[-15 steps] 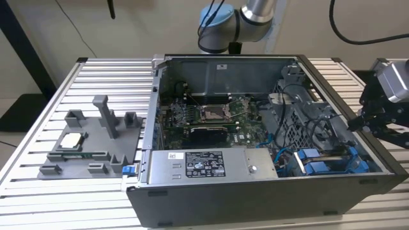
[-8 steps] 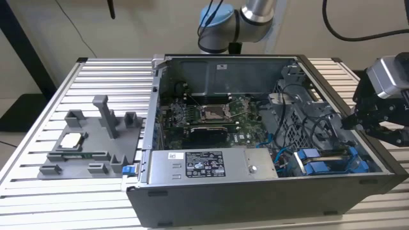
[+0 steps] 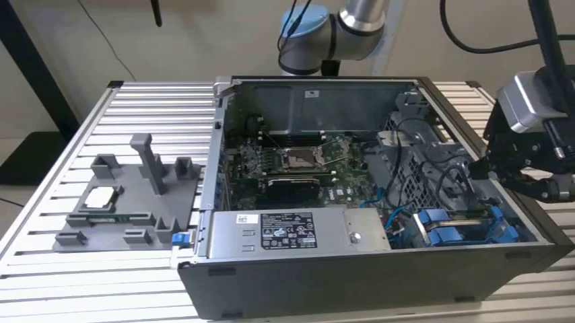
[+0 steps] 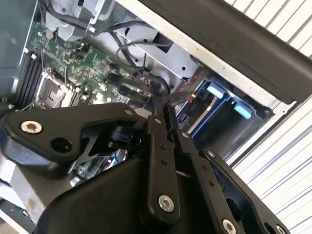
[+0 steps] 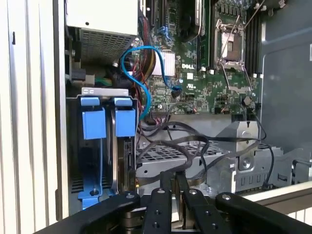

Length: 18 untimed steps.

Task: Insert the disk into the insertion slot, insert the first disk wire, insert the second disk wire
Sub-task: 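Insert the second disk wire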

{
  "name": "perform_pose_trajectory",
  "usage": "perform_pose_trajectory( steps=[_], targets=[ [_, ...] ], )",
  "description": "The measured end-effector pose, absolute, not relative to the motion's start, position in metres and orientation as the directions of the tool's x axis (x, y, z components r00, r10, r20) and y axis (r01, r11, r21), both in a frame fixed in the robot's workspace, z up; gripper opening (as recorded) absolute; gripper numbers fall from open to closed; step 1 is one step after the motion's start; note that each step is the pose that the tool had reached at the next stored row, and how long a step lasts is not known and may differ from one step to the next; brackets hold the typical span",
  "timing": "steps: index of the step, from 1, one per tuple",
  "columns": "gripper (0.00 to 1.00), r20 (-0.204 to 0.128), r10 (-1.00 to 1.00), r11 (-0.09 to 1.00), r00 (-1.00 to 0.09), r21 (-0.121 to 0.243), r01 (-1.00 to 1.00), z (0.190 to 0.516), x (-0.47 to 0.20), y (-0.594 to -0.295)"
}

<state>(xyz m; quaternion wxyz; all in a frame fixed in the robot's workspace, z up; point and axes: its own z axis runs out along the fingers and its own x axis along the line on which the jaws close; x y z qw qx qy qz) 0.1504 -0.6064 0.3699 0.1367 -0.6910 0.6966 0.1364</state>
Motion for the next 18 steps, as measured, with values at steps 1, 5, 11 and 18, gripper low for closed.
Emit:
perform_pose_trajectory(
  steps=[1, 5, 11, 18],
  targets=[
    [0.16, -0.376, -0.926, 0.008, -0.007, 0.000, -1.000, 0.370, 0.148, -0.606],
    [0.16, -0.330, -0.944, 0.008, -0.006, -0.003, -1.000, 0.370, 0.139, -0.606],
    [0.16, -0.237, -0.972, 0.007, -0.005, -0.009, -1.000, 0.370, 0.128, -0.606],
    [0.16, -0.128, -0.992, 0.006, -0.003, -0.020, -1.000, 0.369, 0.122, -0.604]
  ],
)
